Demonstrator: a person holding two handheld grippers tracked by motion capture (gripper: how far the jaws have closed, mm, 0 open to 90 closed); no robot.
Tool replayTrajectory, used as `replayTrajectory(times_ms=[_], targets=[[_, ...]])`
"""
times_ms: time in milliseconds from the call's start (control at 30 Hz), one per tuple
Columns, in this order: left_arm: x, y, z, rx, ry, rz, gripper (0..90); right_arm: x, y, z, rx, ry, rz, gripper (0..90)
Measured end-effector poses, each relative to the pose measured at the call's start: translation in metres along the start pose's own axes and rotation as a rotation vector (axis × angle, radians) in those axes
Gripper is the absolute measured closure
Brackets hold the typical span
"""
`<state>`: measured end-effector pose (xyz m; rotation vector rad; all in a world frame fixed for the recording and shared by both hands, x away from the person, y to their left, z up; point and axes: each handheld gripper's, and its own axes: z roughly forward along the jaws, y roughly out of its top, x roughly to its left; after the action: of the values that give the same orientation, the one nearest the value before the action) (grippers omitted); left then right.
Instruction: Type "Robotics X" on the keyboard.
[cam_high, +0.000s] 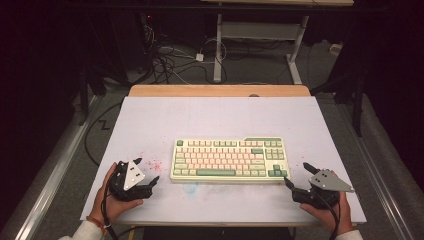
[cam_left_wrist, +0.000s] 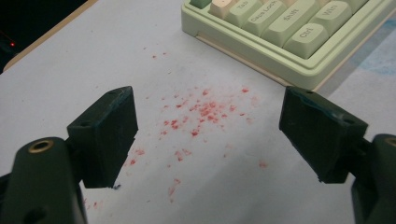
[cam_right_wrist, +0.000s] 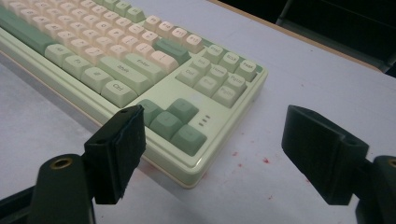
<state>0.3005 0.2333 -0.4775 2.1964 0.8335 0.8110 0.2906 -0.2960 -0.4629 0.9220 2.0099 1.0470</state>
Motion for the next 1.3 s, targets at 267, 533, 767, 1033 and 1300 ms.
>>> replayTrajectory(times_ms=[267, 533, 767, 1033, 1300], targets=[[-0.003, 0.001, -0.001, -0.005, -0.003, 0.003, 18.6, 0.0, 0.001, -0.002, -0.006, -0.001, 0.008, 23.2], [0.0, -0.002, -0.004, -0.015, -0.004, 0.002, 18.6, 0.002, 0.009, 0.003, -0.007, 0.019, -0.008, 25.7], [-0.004, -0.003, -0.01, -0.012, 0.0, -0.001, 18.6, 0.008, 0.028, 0.015, 0.006, 0.09, -0.032, 47.8], [-0.003, -0.001, -0.007, -0.004, -0.019, -0.003, 21.1, 0.013, 0.057, 0.039, 0.077, 0.189, -0.057, 87.5], [-0.002, -0.002, -0.006, -0.002, -0.027, -0.004, 21.5, 0.024, 0.07, 0.067, 0.154, 0.255, -0.094, 90.0]])
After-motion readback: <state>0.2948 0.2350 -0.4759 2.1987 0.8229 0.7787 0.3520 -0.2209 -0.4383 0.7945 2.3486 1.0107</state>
